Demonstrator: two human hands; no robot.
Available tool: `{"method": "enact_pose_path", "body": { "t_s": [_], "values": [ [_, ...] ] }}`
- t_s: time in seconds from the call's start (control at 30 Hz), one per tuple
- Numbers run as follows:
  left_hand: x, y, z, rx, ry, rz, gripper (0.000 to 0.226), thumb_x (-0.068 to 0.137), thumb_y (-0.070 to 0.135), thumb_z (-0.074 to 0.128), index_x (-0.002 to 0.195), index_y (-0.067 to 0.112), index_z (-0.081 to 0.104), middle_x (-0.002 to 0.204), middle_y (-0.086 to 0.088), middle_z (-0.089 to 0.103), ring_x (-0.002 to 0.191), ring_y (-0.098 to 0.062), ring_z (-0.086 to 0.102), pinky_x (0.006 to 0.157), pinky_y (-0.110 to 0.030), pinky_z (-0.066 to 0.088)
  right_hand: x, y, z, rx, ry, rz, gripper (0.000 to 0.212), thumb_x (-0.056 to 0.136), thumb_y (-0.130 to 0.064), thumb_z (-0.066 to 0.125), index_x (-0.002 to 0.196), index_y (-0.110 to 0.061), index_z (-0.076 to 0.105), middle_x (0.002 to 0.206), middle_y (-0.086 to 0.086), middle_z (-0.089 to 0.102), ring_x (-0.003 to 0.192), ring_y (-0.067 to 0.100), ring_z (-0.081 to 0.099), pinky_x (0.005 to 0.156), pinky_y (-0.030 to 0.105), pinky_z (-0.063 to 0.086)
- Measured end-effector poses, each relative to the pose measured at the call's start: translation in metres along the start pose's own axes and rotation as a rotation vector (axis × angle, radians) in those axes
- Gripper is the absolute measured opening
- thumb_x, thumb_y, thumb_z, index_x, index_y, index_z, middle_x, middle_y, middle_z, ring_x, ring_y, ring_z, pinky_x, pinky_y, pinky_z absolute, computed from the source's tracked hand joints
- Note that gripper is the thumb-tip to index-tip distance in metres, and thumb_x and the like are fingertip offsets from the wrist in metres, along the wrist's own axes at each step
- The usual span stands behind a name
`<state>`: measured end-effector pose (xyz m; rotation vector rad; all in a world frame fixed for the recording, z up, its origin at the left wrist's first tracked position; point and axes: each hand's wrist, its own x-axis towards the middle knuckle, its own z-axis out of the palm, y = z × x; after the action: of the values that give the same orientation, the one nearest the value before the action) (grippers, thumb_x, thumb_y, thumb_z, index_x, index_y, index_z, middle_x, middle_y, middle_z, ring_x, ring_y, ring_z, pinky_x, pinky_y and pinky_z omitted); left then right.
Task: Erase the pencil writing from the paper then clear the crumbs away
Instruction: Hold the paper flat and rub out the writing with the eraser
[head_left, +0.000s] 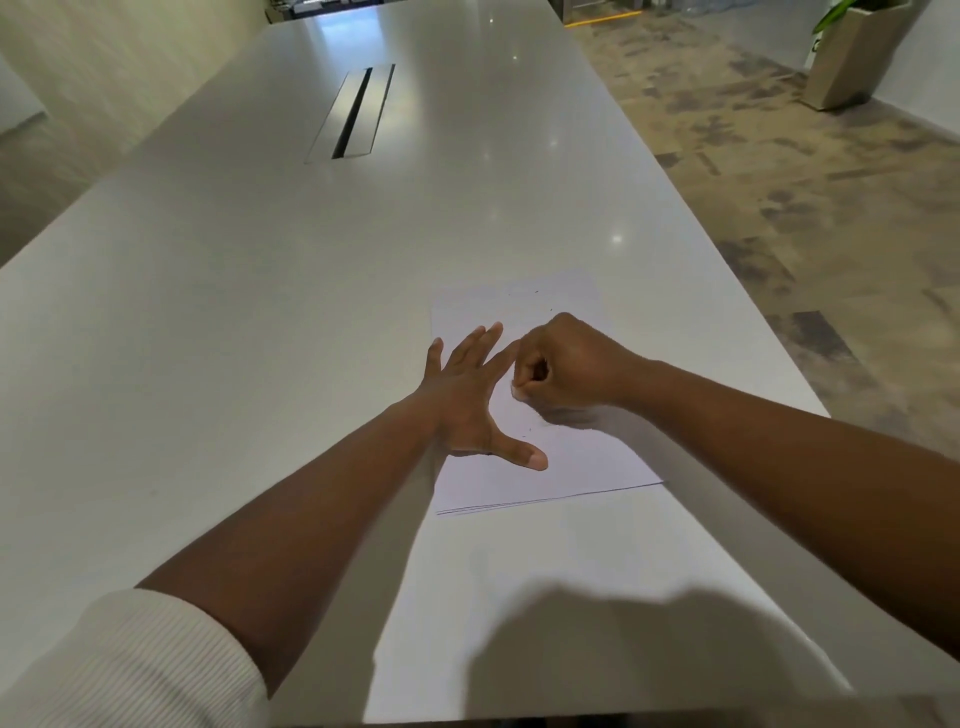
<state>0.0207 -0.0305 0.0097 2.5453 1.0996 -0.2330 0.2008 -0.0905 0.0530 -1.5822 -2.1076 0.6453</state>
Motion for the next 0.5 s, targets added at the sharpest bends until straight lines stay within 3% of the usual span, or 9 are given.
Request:
{"method": "enact_pose_path", "body": {
  "t_s": [0.07, 0.13, 0.2, 0.27, 0.33, 0.5],
  "values": [
    [0.001, -0.001, 0.0, -0.005, 0.002, -0.001, 0.154, 0.033, 0.109, 0.051, 0.16, 0.045, -0.008, 0.17, 0.008, -0.025, 0.151, -0.007, -0.032, 0.121, -0.056, -0.021, 0.005, -0.004, 0.01, -0.04, 0.092, 0.008, 0.012, 0.081, -0.009, 0.065, 0.071, -0.008, 0.072, 0.07, 0.004, 0.068, 0.065, 0.019, 0.063, 0.067, 0.036, 0.053],
    [0.001, -0.002, 0.001, 0.002, 0.0, 0.005, 0.157, 0.028, 0.112, 0.044, 0.162, 0.043, 0.002, 0.17, 0.008, -0.024, 0.151, -0.006, -0.032, 0.121, -0.055, -0.021, 0.005, -0.009, 0.02, -0.024, 0.094, 0.001, 0.012, 0.081, -0.008, 0.064, 0.073, -0.007, 0.073, 0.074, 0.005, 0.069, 0.068, 0.021, 0.063, 0.068, 0.038, 0.053],
    [0.001, -0.001, 0.001, -0.015, 0.003, 0.012, 0.158, 0.024, 0.113, 0.041, 0.162, 0.044, 0.006, 0.17, 0.008, -0.024, 0.151, -0.006, -0.032, 0.121, -0.055, -0.02, -0.002, -0.011, 0.023, 0.04, 0.024, -0.008, 0.012, 0.078, -0.006, 0.066, 0.068, -0.008, 0.072, 0.072, 0.0, 0.071, 0.067, 0.016, 0.065, 0.065, 0.031, 0.052],
    [0.0, 0.0, 0.001, -0.045, 0.008, 0.009, 0.158, 0.025, 0.112, 0.044, 0.161, 0.047, -0.001, 0.17, 0.009, -0.023, 0.151, -0.006, -0.031, 0.122, -0.056, -0.02, -0.008, -0.009, 0.016, 0.073, -0.054, -0.025, 0.013, 0.076, -0.006, 0.072, 0.064, -0.013, 0.072, 0.065, -0.009, 0.069, 0.064, 0.006, 0.064, 0.06, 0.012, 0.044],
    [-0.001, 0.0, -0.001, -0.032, 0.009, 0.003, 0.156, 0.03, 0.109, 0.051, 0.16, 0.047, -0.008, 0.17, 0.009, -0.023, 0.152, -0.007, -0.03, 0.122, -0.056, -0.02, -0.007, -0.003, 0.005, 0.04, -0.068, -0.008, 0.012, 0.075, -0.008, 0.075, 0.066, -0.016, 0.073, 0.067, -0.009, 0.07, 0.066, 0.004, 0.064, 0.061, 0.007, 0.042],
    [-0.002, 0.001, 0.0, -0.008, 0.015, 0.003, 0.152, 0.039, 0.105, 0.057, 0.16, 0.045, -0.011, 0.17, 0.009, -0.023, 0.152, -0.008, -0.03, 0.121, -0.057, -0.021, -0.005, 0.015, -0.012, 0.015, 0.093, 0.088, 0.004, 0.076, -0.01, 0.076, 0.072, -0.011, 0.076, 0.075, -0.001, 0.072, 0.069, 0.013, 0.066, 0.067, 0.026, 0.053]
  ]
}}
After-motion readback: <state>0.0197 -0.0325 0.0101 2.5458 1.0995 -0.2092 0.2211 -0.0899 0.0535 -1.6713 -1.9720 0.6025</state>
